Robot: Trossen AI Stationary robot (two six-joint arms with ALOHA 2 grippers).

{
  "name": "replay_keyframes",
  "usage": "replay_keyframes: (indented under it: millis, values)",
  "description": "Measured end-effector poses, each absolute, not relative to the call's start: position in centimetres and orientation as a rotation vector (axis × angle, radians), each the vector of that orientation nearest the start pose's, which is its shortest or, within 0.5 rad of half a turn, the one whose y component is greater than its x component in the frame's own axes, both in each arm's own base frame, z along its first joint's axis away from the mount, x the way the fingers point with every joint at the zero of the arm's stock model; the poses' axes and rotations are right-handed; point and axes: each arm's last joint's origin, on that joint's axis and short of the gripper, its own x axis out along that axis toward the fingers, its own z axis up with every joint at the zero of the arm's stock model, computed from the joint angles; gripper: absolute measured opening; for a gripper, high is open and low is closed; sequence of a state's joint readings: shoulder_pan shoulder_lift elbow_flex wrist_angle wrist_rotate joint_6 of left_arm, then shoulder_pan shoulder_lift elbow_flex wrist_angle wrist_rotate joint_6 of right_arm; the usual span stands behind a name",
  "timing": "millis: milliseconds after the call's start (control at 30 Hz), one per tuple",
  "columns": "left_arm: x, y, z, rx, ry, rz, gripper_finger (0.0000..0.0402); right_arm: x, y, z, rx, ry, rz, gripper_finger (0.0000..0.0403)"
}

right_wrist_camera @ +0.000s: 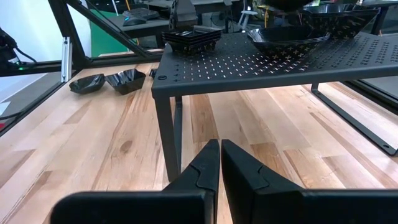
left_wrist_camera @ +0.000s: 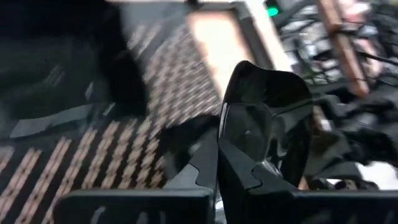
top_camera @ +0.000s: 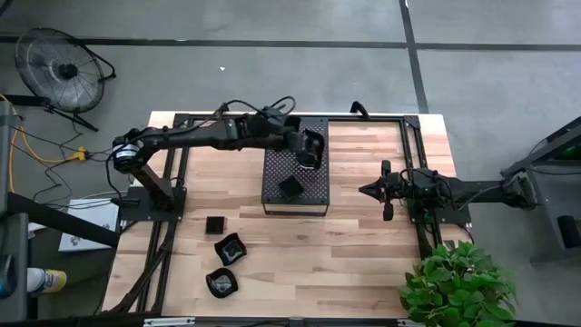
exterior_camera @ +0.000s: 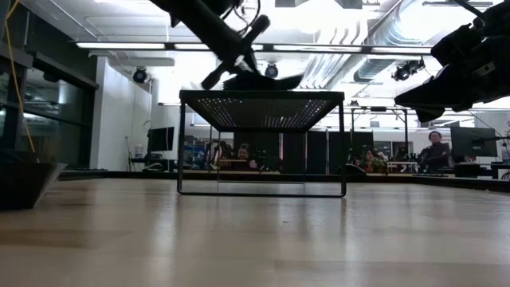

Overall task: Pick & Place Mini shaped plates
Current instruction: Stack the black leaf shape plate on top of the other black leaf shaped plate on the shelf

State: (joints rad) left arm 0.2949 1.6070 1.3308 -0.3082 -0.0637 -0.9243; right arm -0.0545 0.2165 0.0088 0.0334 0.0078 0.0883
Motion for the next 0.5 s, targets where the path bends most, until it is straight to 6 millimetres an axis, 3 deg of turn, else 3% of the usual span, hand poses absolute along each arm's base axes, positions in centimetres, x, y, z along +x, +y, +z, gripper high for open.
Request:
replay_keyframes:
  millis: [167,500]
  values:
    - [34.00,10.57,29.66,-1.064,0.440,0.694,0.0000,10.93,-0.62,15.17,0.092,0.171,-0.070,0.0012]
    - [34.20,10.53,29.88,-1.133,0.405,0.674,0.0000,10.93,-0.62,15.16,0.092,0.172,-0.070,0.0012]
